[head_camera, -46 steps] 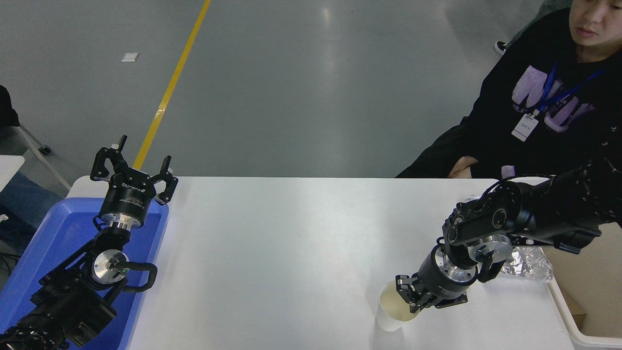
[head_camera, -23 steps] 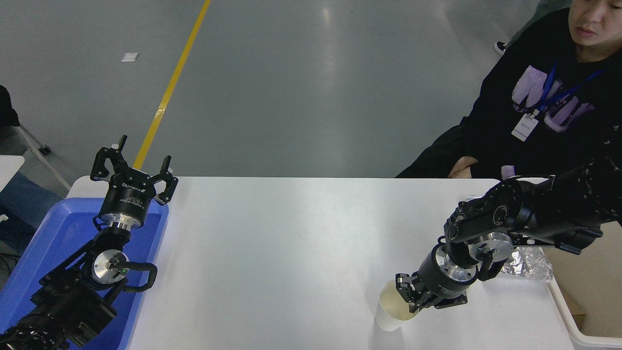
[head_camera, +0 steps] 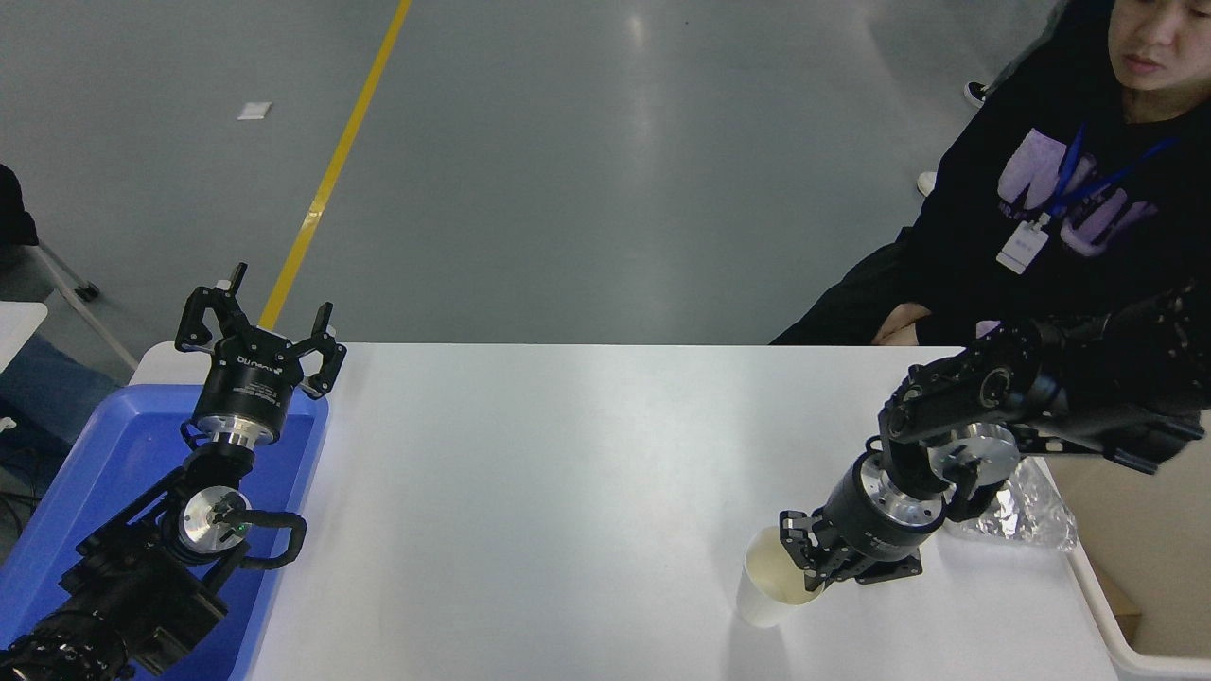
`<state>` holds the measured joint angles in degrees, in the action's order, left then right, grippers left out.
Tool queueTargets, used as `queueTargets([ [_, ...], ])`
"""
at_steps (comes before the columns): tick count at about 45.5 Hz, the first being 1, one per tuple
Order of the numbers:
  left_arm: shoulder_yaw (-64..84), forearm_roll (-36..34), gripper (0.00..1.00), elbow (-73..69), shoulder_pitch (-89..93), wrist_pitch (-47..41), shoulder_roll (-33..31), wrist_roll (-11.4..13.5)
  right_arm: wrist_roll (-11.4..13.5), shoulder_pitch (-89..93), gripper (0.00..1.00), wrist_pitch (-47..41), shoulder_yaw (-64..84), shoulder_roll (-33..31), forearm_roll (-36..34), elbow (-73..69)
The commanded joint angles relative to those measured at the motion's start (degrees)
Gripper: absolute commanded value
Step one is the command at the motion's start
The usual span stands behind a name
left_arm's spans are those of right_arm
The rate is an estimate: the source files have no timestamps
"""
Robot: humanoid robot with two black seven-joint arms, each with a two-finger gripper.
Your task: Pick up paper cup place in dustbin
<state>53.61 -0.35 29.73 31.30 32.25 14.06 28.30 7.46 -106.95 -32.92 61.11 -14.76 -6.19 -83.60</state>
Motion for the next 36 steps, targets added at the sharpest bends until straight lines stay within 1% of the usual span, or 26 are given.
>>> queueTargets([
  [1, 0.0, 0.0, 0.98, 0.0, 0.0, 0.0, 0.1, 0.0, -0.1, -19.5, 0.00, -12.1, 1.5, -6.5, -0.4, -2.7],
  [7, 0.0, 0.0, 0.98, 0.0, -0.1, 0.0, 0.1, 0.0, -0.2, -27.8, 0.00, -12.1, 2.8, -9.3, -0.5, -2.9],
  [13, 0.0, 0.0, 0.98, 0.0, -0.1, 0.0, 0.1, 0.0, -0.4, -35.4, 0.00, -12.1, 5.7, -9.9, -0.7, -3.6],
  [17, 0.0, 0.0, 0.98, 0.0, -0.1, 0.0, 0.1, 0.0, -0.5, -40.5, 0.00, -12.1, 7.9, -10.3, -2.2, -4.0],
  [23, 0.0, 0.0, 0.98, 0.0, -0.1, 0.0, 0.1, 0.0, -0.5, -43.2, 0.00, -12.1, 8.7, -10.4, -2.9, -4.4],
  [36, 0.0, 0.0, 0.98, 0.0, -0.1, 0.0, 0.1, 0.0, -0.5, -43.1, 0.00, -12.1, 8.9, -10.2, -2.9, -4.5],
])
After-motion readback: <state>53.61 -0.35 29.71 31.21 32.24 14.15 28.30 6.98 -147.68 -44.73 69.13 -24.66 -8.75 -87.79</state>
